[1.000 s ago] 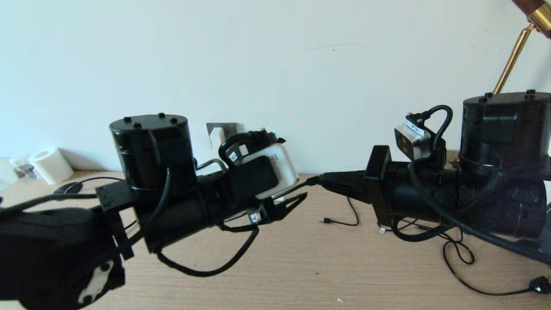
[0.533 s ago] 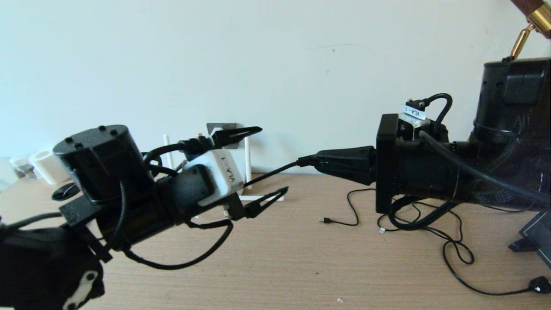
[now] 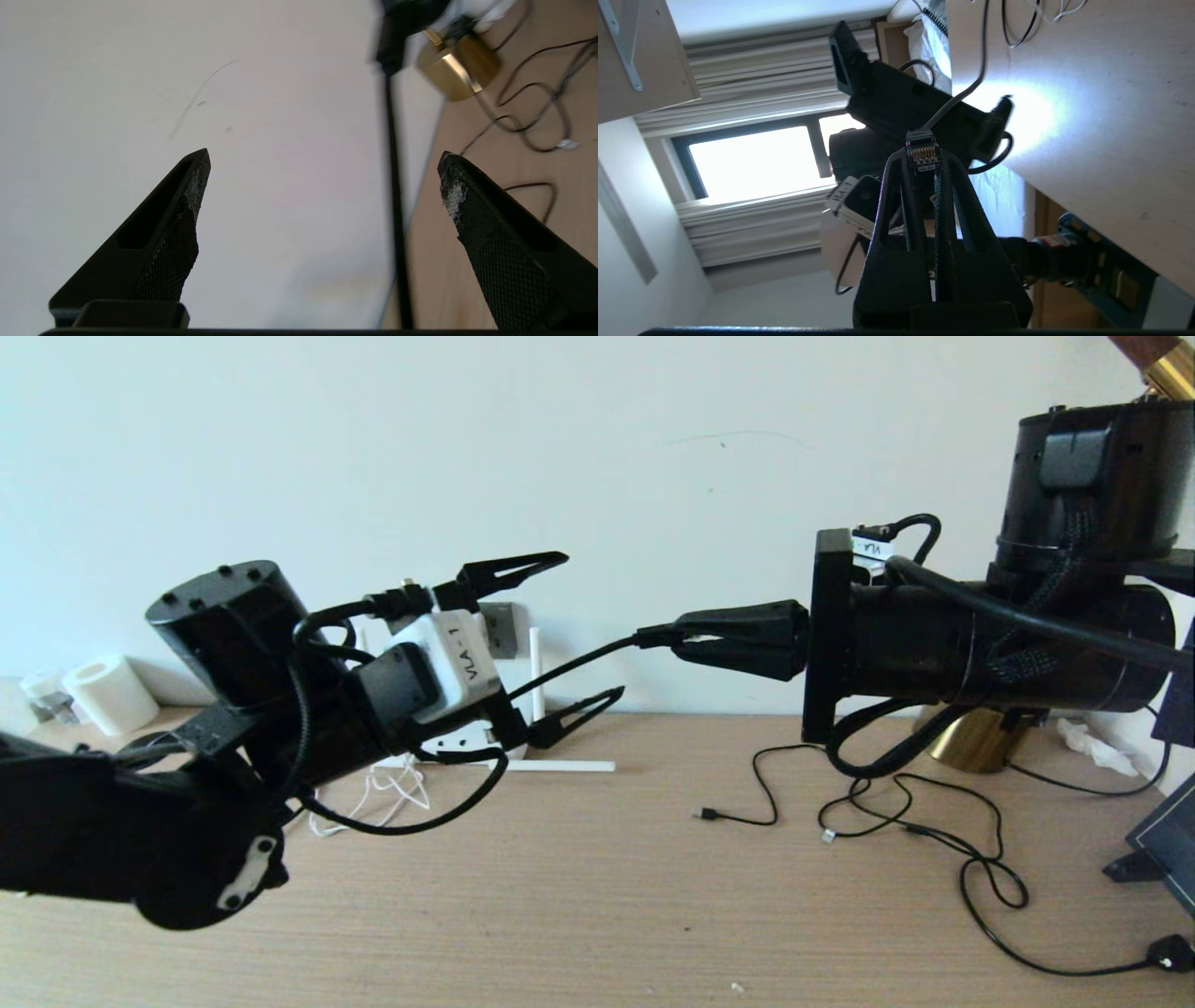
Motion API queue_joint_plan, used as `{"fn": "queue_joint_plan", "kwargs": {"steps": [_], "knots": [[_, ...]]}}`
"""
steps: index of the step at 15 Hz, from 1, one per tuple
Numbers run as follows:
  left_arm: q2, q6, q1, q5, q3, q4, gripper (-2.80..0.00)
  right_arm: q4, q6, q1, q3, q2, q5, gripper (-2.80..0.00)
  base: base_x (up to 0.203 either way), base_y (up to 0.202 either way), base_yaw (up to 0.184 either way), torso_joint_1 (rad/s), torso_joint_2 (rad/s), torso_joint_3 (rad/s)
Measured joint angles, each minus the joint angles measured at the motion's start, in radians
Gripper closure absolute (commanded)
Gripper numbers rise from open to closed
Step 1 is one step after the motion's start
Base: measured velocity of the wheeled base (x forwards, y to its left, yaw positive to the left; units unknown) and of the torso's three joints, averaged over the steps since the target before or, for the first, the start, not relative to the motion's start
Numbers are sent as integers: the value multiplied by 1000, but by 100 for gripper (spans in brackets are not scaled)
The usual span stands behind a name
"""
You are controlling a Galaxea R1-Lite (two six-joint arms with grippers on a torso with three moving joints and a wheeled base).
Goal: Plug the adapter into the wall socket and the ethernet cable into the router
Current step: Hand it to the other hand
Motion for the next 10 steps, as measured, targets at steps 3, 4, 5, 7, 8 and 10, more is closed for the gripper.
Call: {"fn": "queue_joint_plan", "kwargs": {"steps": [3,4,5,7,8,10], "knots": [[29,3,0,-33,-10,-17,-280,-2,19,-2,-20,21,41,0,0,0,0,0,0,0],[35,4,-3,-41,-17,-30,-280,-2,19,-2,-22,24,41,0,0,0,0,0,0,0],[39,4,-9,-45,-26,-34,-280,-2,19,-2,-24,26,41,0,0,0,0,0,0,0],[42,8,-35,-49,-48,-36,-280,-2,19,-2,-25,29,44,0,0,0,0,0,0,0],[41,17,-48,-50,-51,-36,-280,-2,19,-2,-25,30,45,0,0,0,0,0,0,0],[38,26,-69,-52,-52,-36,-280,-3,20,-2,-25,32,45,0,0,0,0,0,0,0]]}}
